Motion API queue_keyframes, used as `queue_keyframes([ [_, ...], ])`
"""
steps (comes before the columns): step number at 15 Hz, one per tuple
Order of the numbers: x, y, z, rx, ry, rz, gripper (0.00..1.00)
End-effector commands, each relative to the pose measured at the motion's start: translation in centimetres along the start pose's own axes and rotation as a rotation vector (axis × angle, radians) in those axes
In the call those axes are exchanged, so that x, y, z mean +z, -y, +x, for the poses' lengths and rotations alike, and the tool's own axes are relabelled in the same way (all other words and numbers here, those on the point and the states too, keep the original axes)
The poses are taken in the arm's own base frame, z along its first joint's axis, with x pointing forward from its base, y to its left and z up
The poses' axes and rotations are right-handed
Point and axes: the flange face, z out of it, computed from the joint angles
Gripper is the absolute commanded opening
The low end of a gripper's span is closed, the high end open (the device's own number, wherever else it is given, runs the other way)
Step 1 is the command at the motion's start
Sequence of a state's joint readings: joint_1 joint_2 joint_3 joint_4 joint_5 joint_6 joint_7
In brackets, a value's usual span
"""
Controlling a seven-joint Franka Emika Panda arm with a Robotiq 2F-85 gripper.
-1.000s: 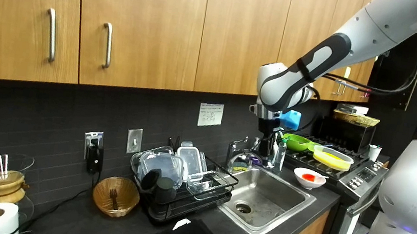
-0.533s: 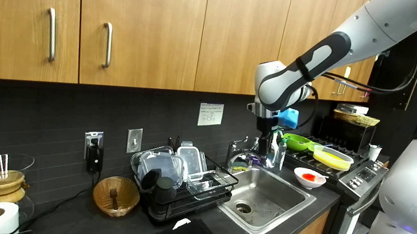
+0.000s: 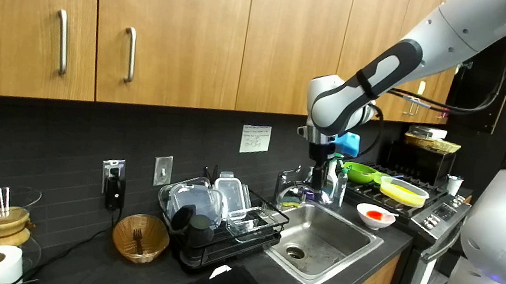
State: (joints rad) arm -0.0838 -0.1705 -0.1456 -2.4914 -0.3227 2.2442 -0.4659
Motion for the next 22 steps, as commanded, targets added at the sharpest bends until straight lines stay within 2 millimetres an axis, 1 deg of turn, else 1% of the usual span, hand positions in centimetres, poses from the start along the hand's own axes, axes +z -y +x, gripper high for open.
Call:
queue_keyframes([
  [1, 1.3, 0.7, 3.8, -0.084, -0.005, 0.023, 1.0],
  [4, 2.8, 2.2, 6.2, -0.153, -0.007, 0.046, 1.0],
  [6, 3.7, 3.1, 7.1, -0.183, -0.005, 0.059, 1.0],
  [7, 3.2, 3.1, 6.0, -0.146, 0.004, 0.049, 1.0],
  [9, 3.8, 3.4, 6.3, -0.152, 0.015, 0.056, 1.0],
  [13, 3.7, 3.1, 6.1, -0.145, 0.013, 0.055, 1.0],
  [15, 4.2, 3.2, 6.5, -0.148, 0.023, 0.069, 1.0],
  [18, 5.1, 4.4, 6.5, -0.159, 0.048, 0.074, 1.0],
  [22, 6.2, 6.7, 6.5, -0.192, 0.064, 0.08, 1.0],
])
